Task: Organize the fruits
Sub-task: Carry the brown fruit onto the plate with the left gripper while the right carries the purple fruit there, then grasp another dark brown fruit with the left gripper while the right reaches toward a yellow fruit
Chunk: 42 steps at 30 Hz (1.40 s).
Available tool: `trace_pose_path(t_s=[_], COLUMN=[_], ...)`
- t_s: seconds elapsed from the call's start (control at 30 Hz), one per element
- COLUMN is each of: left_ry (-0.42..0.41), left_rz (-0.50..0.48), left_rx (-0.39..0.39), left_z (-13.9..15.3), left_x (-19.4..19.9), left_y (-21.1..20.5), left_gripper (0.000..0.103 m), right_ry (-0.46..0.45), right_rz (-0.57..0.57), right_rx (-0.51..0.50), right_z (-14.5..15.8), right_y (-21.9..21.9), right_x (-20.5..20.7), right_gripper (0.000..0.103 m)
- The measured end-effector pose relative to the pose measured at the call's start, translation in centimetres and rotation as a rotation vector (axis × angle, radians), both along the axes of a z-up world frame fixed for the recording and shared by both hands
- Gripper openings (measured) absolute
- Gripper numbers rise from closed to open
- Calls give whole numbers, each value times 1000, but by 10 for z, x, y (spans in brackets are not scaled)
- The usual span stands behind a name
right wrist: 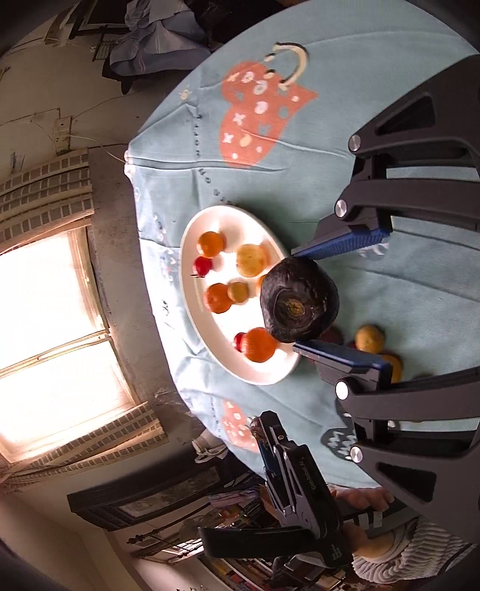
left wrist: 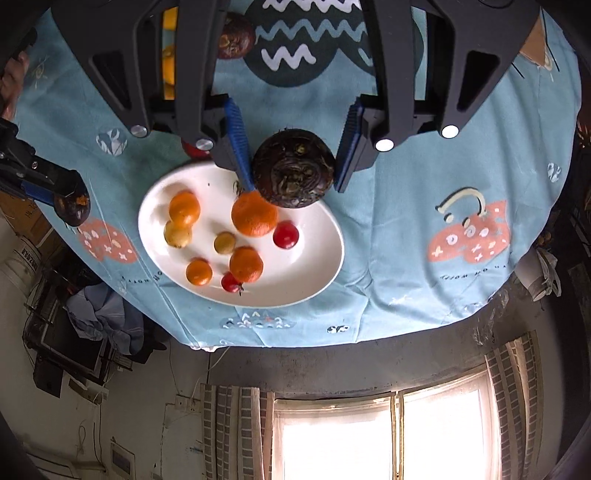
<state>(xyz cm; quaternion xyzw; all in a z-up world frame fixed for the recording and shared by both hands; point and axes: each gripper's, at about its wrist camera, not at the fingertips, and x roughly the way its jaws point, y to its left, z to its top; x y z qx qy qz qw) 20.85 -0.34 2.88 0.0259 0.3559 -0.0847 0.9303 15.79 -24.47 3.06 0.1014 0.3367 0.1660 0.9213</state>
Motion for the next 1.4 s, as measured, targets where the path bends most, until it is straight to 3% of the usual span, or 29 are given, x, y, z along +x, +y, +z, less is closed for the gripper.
trace_pose_path(t_s=[0.1, 0.2, 0.43, 0.6, 0.63, 0.67, 0.7, 0.73, 1.03, 1.2, 1.4], left_ry=[-13, -7, 63, 112, 119, 117, 107, 100, 49, 19, 23], left_rz=[9, 18, 60, 57, 57, 60, 61, 57, 78, 85, 89], left_rx=[-15, -26, -59, -74, -69, -59, -50, -43, -37, -36, 0], left_z=[13, 12, -24, -52, -56, -59, -60, -59, -34, -17, -26], left_x=[28, 58, 123, 146, 149, 150, 150, 149, 125, 86, 24], left_y=[-7, -15, -15, -13, -14, -14, -13, -13, -3, 6, 17], left_gripper=[44, 44, 45, 45, 51, 63, 66, 66, 71, 77, 79], right_ry=[-35, -51, 38, 89, 84, 81, 77, 66, -38, -59, -50], right_rz=[-25, -50, -41, -41, -43, -37, -40, -49, -46, -23, -1], right_rx=[6, -12, -38, -90, -106, -119, -126, -126, -39, -1, 31], right_z=[20, 18, -29, -57, -59, -59, -59, -58, -10, 8, 4], right_y=[-2, 3, 27, 35, 35, 35, 35, 34, 26, 29, 30], right_x=[27, 58, 130, 154, 156, 157, 157, 155, 119, 85, 40], right_gripper=[45, 45, 45, 46, 47, 50, 59, 61, 62, 62, 63])
